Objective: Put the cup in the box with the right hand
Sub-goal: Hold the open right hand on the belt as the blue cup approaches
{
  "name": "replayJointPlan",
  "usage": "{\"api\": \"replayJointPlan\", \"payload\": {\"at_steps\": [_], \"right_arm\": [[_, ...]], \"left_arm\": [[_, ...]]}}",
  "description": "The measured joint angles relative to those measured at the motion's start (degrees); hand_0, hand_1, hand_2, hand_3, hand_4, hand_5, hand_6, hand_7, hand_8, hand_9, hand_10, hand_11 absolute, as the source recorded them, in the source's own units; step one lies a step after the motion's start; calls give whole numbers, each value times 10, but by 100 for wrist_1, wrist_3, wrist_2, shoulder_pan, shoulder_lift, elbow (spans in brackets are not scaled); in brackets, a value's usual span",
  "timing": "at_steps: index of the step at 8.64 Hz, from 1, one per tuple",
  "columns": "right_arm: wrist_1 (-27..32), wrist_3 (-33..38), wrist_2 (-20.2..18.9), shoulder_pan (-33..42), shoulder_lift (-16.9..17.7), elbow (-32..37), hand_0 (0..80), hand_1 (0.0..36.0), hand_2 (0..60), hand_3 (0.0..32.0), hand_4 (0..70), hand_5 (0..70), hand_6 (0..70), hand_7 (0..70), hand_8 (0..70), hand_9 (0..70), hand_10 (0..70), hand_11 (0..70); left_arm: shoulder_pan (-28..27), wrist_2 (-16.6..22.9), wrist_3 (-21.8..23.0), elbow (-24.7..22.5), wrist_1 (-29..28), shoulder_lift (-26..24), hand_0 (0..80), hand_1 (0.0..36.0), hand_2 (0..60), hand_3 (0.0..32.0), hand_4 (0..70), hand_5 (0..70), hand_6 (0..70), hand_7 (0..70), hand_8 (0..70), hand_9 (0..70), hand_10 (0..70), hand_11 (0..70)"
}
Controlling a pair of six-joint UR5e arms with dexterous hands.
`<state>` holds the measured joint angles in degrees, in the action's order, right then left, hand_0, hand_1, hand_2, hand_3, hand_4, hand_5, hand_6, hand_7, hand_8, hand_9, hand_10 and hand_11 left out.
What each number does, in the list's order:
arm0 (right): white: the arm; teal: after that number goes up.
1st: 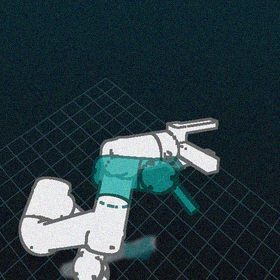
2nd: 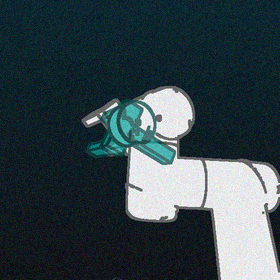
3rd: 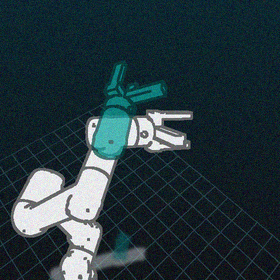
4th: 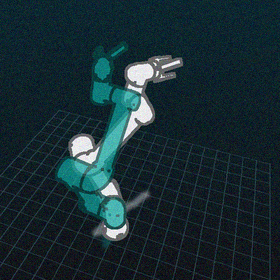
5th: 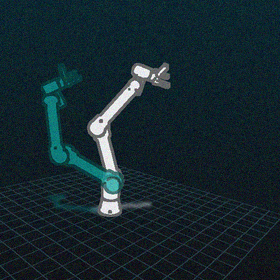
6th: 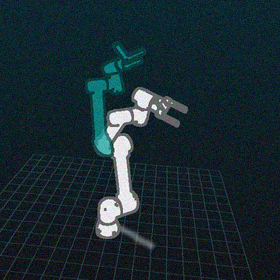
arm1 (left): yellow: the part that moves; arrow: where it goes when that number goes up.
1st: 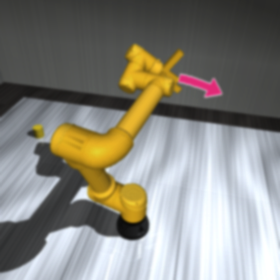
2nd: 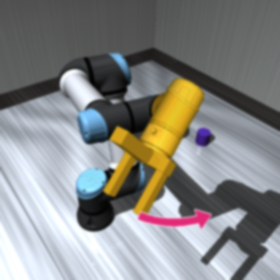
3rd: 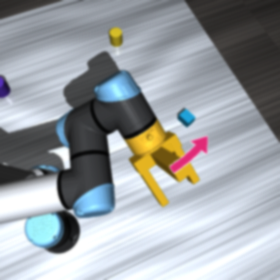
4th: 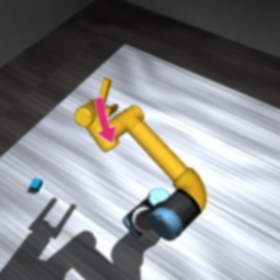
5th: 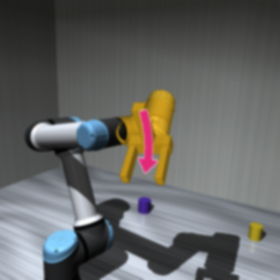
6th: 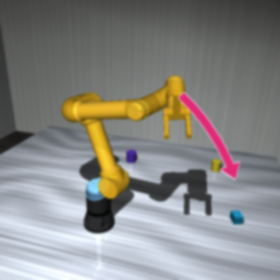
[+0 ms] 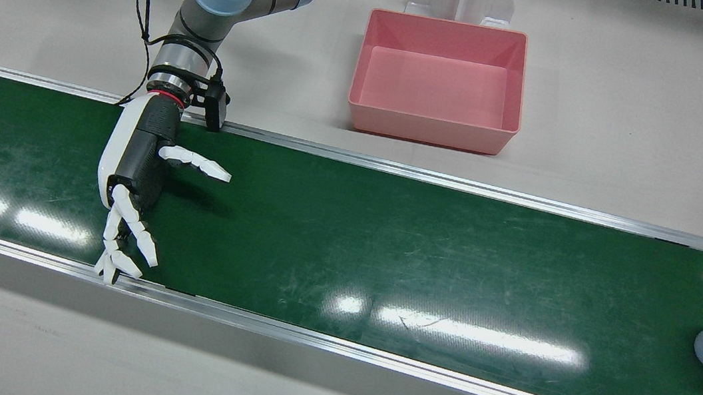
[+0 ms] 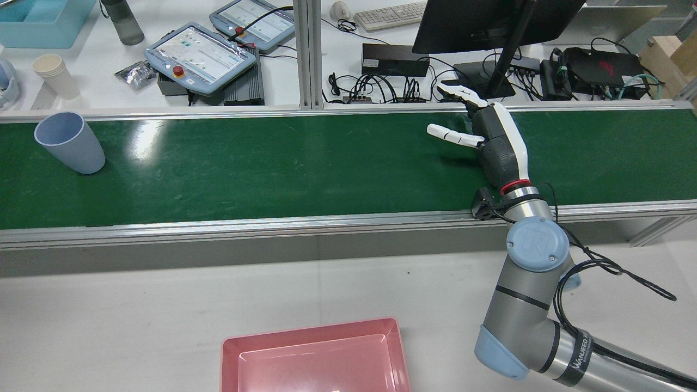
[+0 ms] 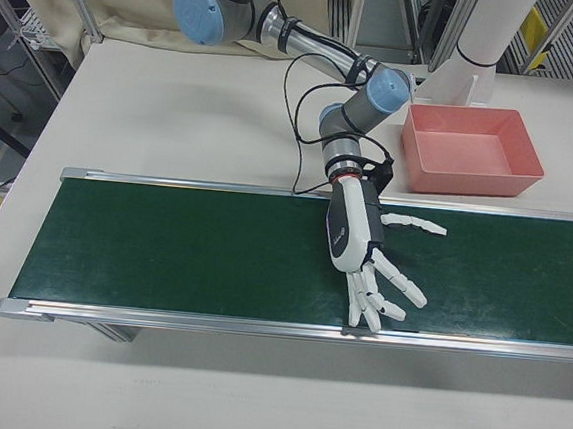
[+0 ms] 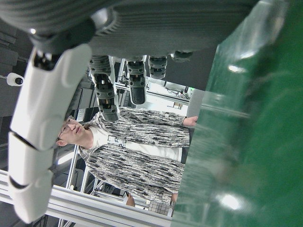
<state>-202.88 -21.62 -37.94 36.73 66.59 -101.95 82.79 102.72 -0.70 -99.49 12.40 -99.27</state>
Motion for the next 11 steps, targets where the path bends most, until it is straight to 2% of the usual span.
{"api": "replayJointPlan", "payload": {"at_steps": [3,4,7,11], "right_arm": [[-485,0,-2,72,47,-450,477,154,107,0,133,34,72,309,38,109,0,0],[-580,0,-1,89,79,-514,482,168,133,0,150,37,74,311,40,111,0,0],[-637,38,-1,97,137,-552,535,222,107,0,121,57,75,288,46,110,0,0],[-639,53,-70,89,151,-538,474,151,108,0,140,34,70,289,39,104,0,0]], "left_arm": [[0,-5,-3,0,2,3,0,0,0,0,0,0,0,0,0,0,0,0],[0,-3,-2,0,2,4,0,0,0,0,0,0,0,0,0,0,0,0],[0,-2,-6,2,-1,4,0,0,0,0,0,0,0,0,0,0,0,0],[0,-6,-3,8,-1,-4,0,0,0,0,0,0,0,0,0,0,0,0]]}}
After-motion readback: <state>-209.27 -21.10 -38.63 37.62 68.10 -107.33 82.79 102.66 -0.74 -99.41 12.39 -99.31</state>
